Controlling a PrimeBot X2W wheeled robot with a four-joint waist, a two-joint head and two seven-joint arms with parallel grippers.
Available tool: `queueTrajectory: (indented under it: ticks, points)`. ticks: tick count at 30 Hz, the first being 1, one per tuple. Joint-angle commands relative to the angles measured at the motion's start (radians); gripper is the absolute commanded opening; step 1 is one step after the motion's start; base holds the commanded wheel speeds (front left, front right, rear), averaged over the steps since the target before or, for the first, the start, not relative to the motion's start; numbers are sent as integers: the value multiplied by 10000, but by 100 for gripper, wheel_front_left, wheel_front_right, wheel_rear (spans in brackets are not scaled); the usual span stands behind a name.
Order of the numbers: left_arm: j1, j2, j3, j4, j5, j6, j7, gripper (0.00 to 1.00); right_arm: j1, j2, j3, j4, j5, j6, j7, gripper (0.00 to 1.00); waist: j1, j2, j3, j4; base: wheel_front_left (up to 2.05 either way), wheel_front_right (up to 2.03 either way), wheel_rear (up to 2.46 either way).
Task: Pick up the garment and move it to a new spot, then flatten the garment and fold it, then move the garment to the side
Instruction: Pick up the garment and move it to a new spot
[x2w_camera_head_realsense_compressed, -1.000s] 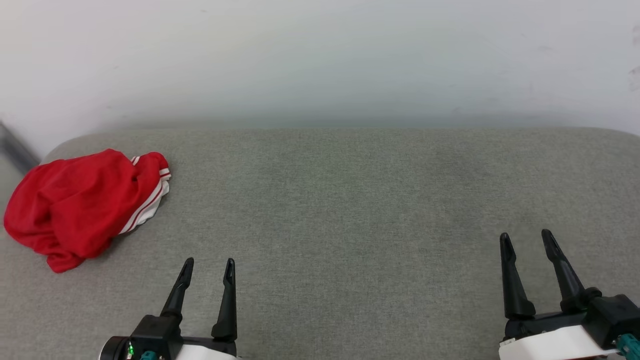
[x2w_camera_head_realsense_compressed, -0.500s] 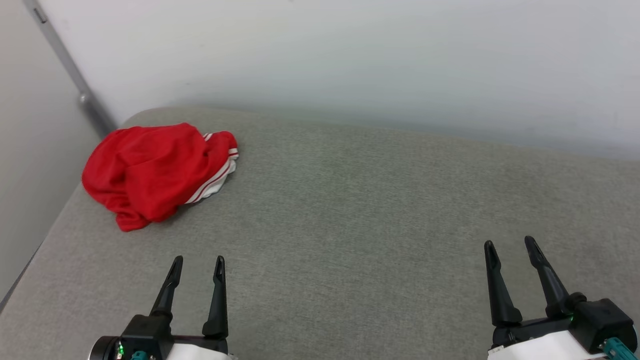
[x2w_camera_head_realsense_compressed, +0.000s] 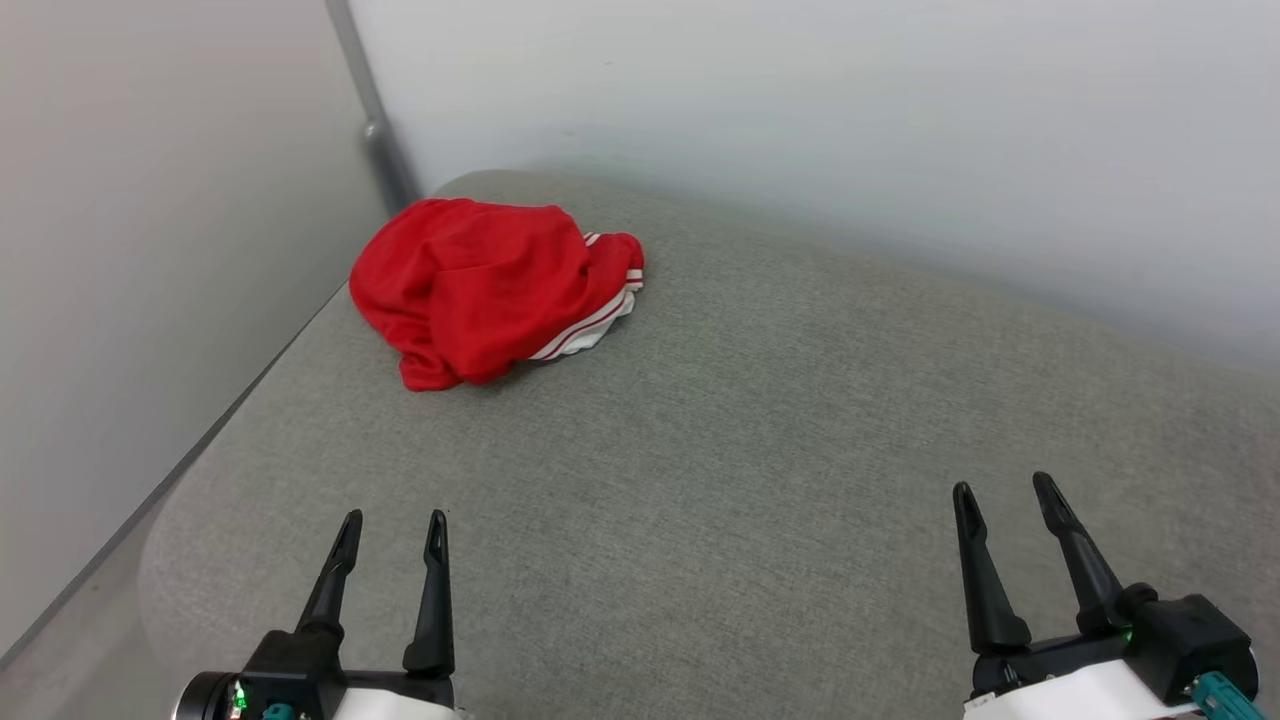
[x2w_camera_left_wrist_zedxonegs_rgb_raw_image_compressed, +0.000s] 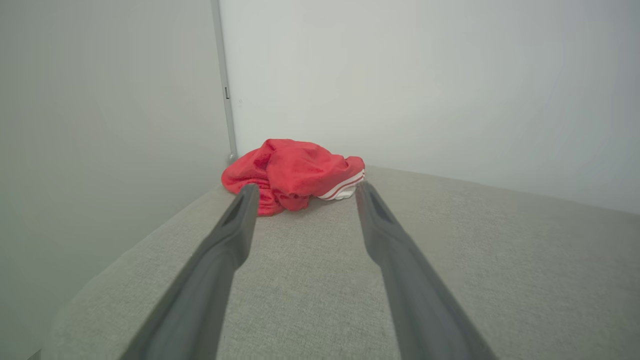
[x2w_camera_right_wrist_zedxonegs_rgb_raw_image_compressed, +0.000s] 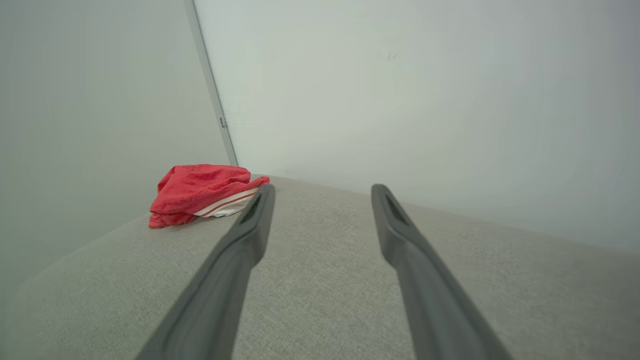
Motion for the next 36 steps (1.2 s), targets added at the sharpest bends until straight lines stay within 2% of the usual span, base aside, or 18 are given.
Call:
queueTrajectory:
  ticks: [1,9,17,26,31,33,36]
  points:
    - [37,-14,6,-40,-4,11,-28,100,-122,-3,12,-14,42,-3,-21,100,0,-1,87,338,0,0,0]
    - [1,-13,-56,-67,-83,70,-28,100,-168,-3,56,24,-68,-3,-21,100,0,-1,173,778,0,0,0]
    - [-33,-13,22,-30,-149,32,-28,100,-237,-3,139,-17,-91,-3,-21,100,0,-1,251,706,0,0,0]
    - [-453,-13,53,-41,-626,46,-28,100,-577,-3,104,-161,-426,-3,-21,100,0,-1,996,143,0,0,0]
    - [-1292,-12,390,123,-504,-369,-26,100,-902,-8,-115,-460,-721,-3,-21,100,0,-1,1874,-378,0,0,0]
    - [-1805,121,608,402,-641,-541,-26,100,-1049,-3,-128,-601,-913,-3,-19,100,0,-1,2264,-581,0,0,0]
    - [-2808,731,730,1168,-835,-745,-28,100,-1241,-6,-25,-857,-1194,-3,-21,100,0,-1,2846,-900,0,0,0]
